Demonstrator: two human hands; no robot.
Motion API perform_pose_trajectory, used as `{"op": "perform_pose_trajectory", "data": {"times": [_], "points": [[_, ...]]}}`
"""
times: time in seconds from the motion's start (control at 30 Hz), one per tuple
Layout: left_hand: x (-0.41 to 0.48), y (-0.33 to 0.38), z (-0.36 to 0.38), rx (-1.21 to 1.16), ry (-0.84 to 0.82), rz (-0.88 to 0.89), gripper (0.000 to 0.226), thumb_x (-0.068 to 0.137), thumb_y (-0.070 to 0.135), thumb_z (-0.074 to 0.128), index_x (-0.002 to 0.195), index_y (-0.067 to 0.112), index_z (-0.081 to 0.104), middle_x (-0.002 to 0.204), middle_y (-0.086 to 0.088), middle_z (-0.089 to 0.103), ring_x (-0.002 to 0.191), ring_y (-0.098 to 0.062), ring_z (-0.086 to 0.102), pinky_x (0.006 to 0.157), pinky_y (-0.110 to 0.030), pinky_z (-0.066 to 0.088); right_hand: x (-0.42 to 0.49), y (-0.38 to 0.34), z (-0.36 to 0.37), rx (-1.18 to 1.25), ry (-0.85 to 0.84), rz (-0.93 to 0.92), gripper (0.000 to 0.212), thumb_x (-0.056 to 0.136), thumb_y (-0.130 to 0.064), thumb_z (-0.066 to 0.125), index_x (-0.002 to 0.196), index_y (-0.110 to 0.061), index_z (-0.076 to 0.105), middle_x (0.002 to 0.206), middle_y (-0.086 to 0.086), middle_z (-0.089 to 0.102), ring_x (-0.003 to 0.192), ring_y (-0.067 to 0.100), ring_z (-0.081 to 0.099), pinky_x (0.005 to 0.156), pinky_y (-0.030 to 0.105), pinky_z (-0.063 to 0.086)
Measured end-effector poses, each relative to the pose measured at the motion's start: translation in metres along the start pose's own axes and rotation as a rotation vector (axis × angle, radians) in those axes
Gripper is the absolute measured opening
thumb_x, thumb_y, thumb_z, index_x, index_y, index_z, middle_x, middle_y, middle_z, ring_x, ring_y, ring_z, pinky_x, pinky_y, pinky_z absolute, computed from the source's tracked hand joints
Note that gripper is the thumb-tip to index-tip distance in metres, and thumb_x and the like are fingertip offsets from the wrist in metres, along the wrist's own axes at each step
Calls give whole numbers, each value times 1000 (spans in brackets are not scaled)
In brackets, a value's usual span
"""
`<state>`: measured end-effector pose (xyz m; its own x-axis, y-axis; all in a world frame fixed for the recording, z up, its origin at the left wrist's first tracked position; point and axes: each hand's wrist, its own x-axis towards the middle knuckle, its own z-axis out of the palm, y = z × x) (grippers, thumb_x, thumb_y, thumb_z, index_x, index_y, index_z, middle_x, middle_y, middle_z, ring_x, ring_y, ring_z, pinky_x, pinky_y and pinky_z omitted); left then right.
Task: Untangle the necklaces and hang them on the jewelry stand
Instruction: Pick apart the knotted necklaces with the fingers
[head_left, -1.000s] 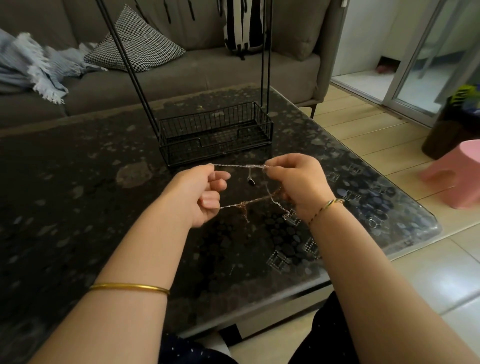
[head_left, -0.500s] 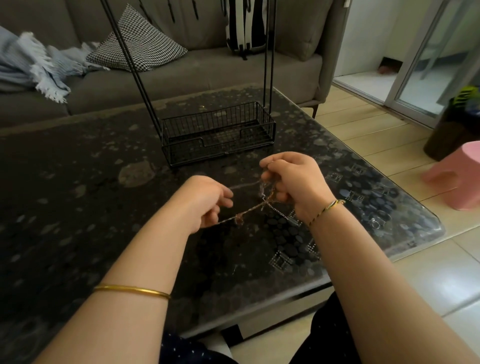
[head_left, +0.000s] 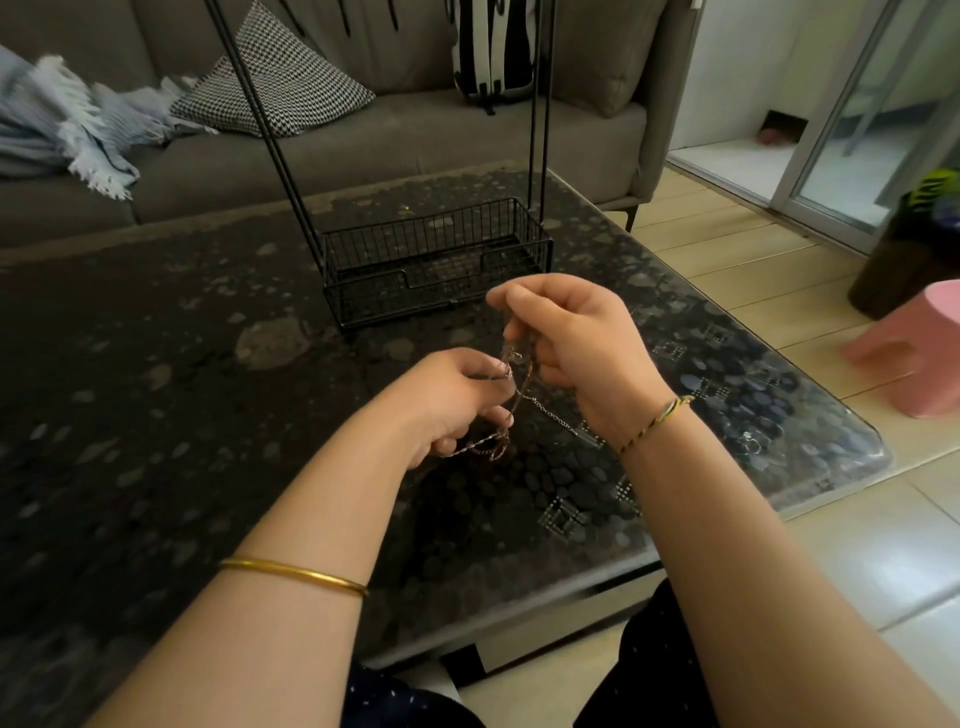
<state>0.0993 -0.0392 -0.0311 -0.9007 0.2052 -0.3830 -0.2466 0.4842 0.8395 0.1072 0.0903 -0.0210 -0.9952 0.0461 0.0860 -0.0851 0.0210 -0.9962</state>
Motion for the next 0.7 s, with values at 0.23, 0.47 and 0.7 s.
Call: {"op": "perform_pose_trajectory", "data": {"times": [0.23, 0.47, 0.7], "points": [[0, 2, 5, 66, -20, -3, 5, 96, 22, 57, 96, 17, 59, 88, -9, 74, 37, -7, 24, 37, -15, 20, -3, -5, 2, 105, -32, -54, 19, 97, -15, 50, 98, -11, 69, 61, 8, 49, 35, 1, 38, 36, 11, 26], [3, 6, 12, 33, 59, -28, 15, 97, 22, 54, 103, 13, 64, 72, -2, 67, 39, -8, 33, 38, -18, 23, -3, -6, 0, 84, 87, -58, 19, 95, -15, 53, 96, -9, 71, 46, -1, 39, 36, 2, 32, 36, 11, 25], [7, 4, -3, -189, 250, -37, 13, 98, 16, 53, 103, 10, 63, 85, -6, 70, 44, -7, 35, 37, -17, 29, 0, 3, -12, -112, 242, 128, 17, 91, -17, 57, 83, -13, 72, 48, -1, 47, 32, 1, 35, 34, 13, 27]]}}
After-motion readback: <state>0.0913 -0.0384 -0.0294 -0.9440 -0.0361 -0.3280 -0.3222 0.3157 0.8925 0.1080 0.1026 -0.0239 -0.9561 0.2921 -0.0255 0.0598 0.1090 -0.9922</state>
